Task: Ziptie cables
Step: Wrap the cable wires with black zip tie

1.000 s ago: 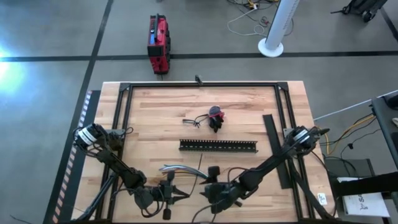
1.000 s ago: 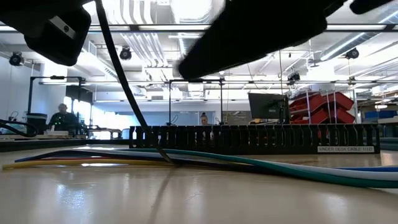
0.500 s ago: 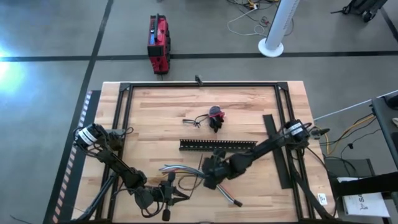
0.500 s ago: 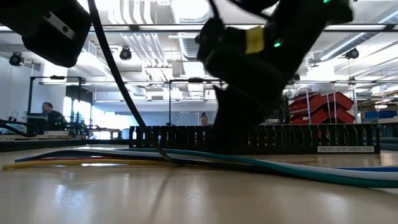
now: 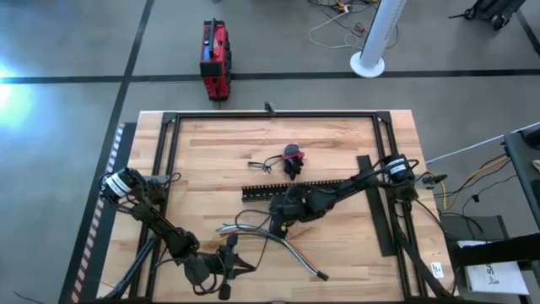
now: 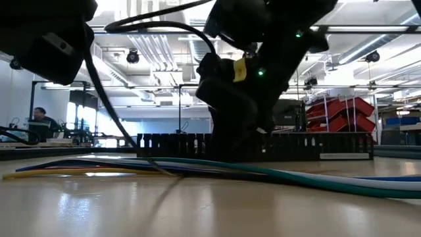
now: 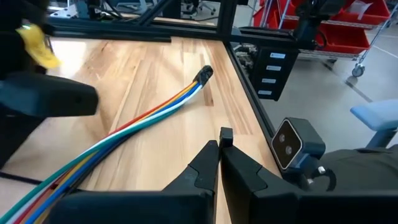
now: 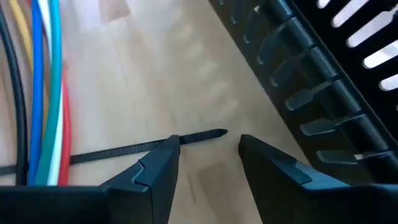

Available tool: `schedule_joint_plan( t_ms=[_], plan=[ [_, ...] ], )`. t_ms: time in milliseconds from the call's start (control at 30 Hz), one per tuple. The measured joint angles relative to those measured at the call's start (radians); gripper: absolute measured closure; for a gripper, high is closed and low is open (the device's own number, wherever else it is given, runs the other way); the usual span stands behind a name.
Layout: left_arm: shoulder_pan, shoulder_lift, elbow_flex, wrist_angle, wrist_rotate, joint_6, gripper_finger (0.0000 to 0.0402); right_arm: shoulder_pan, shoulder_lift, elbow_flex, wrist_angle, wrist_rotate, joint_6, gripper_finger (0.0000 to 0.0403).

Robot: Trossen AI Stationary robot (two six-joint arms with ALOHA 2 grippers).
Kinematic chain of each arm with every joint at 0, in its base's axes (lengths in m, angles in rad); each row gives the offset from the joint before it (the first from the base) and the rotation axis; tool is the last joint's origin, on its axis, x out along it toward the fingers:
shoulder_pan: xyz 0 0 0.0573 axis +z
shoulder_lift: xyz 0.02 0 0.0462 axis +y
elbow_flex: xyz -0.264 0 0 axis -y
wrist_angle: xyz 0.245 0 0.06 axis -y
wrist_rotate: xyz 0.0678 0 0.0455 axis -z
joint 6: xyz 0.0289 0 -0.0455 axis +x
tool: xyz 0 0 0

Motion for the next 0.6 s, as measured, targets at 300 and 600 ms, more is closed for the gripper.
schedule_joint_plan(
  t_ms=[300, 600],
  plan=[
    [0.001, 0.000, 0.000, -0.028, -0.018, -0.002, 0.0402, -0.129, -0.015, -0.002, -0.001, -0.105, -0.142, 0.0230],
    [0.002, 0.000, 0.000, -0.080, -0.037, -0.046, 0.0402, -0.061, -0.192, -0.207, 0.165, -0.105, -0.193, 0.0228]
  ],
)
